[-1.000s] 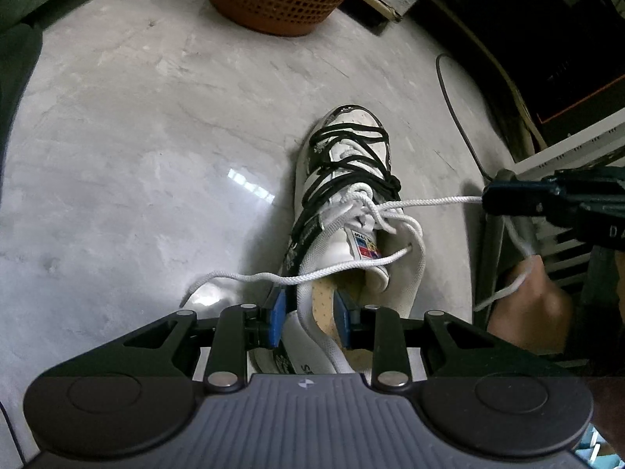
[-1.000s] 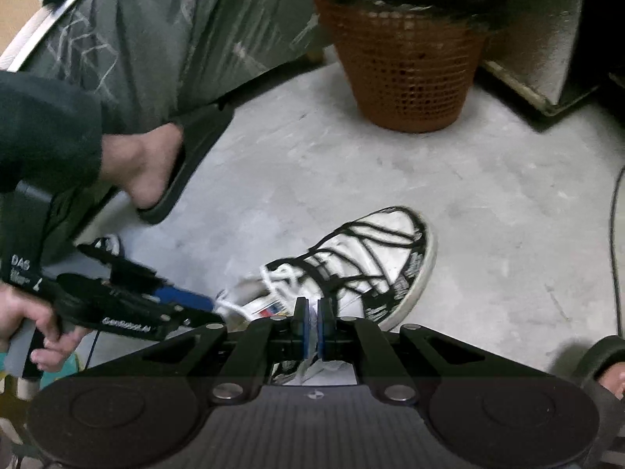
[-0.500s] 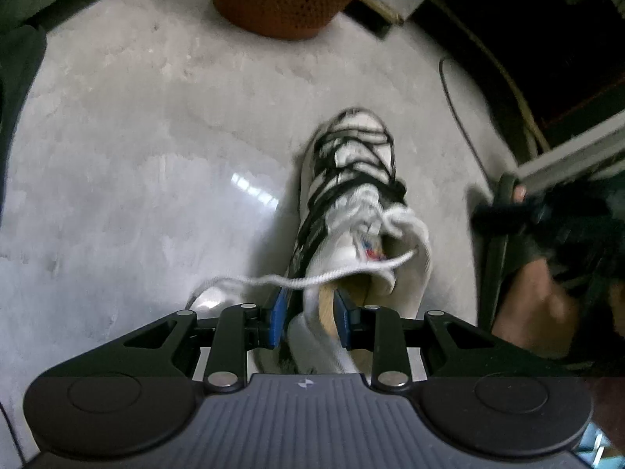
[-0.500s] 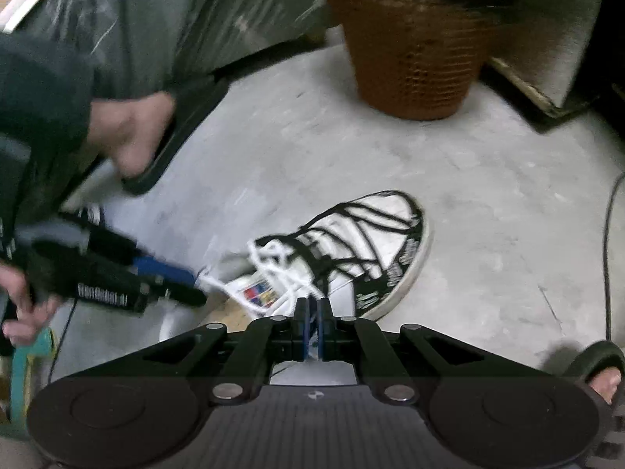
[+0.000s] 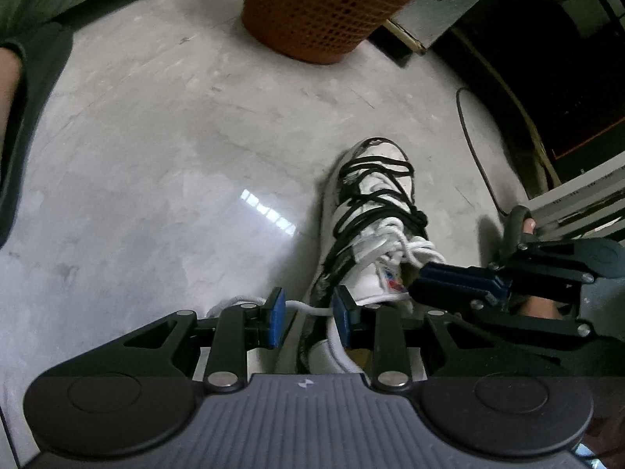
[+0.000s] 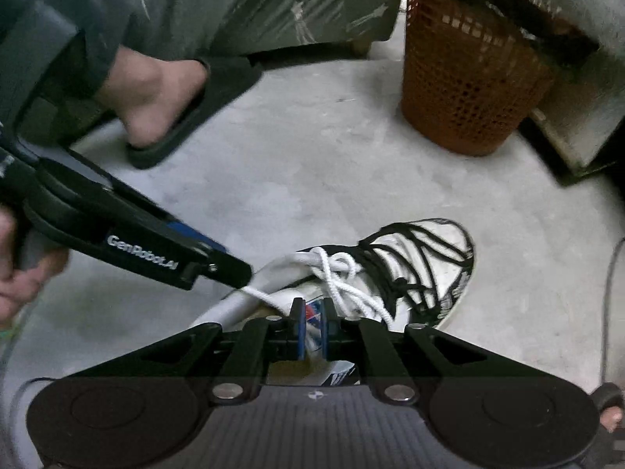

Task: Lace up shoes with both hands

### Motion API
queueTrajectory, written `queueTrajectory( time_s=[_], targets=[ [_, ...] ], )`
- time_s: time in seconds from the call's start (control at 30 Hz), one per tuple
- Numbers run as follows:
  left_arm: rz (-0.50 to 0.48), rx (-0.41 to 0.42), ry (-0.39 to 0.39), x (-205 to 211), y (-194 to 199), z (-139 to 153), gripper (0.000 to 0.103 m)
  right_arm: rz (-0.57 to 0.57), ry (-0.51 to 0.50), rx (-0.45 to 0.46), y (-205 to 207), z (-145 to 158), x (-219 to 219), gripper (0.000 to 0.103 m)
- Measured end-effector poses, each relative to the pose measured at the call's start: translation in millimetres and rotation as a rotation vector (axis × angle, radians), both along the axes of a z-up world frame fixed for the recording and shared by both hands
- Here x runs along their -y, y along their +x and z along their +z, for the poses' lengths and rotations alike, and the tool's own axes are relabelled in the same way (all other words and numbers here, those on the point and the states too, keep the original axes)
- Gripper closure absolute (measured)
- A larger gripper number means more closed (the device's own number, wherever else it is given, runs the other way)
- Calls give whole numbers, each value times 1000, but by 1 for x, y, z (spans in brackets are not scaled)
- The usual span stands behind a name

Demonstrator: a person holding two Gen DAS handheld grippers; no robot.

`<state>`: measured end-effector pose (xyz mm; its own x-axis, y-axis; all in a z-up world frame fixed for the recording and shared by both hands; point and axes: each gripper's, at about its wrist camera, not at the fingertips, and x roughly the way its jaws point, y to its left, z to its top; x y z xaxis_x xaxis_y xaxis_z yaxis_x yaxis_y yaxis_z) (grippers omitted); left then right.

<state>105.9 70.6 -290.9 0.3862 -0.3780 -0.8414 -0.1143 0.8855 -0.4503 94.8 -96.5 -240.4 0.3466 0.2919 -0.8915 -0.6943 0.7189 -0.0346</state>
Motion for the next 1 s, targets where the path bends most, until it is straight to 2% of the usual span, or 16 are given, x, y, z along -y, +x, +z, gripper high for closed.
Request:
queueTrajectory(
  time_s=[0.1, 0.3, 0.57, 0.73, 0.8, 0.87, 1.0],
  targets=[
    [17, -7, -7, -2, 1, -2, 72, -33, -30, 22, -2, -7, -6, 94],
    [18, -10, -9, -3, 0, -3, 72, -19, -78, 71, 2, -12, -14, 93],
    [18, -13, -11, -3, 0, -3, 72, 173, -281, 257, -27, -22, -31, 93],
    [17, -15, -14, -3, 0, -3, 72, 294, -377, 324, -35, -33, -36, 93],
    [17, -16, -15, -3, 0, -3, 72, 316, -390, 358, -38, -33, -37, 91],
    [17, -16, -16, -3, 0, -3, 72, 291, -387, 389, -37, -30, -37, 85],
    [14, -18, -17, -4, -1, -3, 72, 285, -375, 365, -32, -29, -36, 85]
  ],
)
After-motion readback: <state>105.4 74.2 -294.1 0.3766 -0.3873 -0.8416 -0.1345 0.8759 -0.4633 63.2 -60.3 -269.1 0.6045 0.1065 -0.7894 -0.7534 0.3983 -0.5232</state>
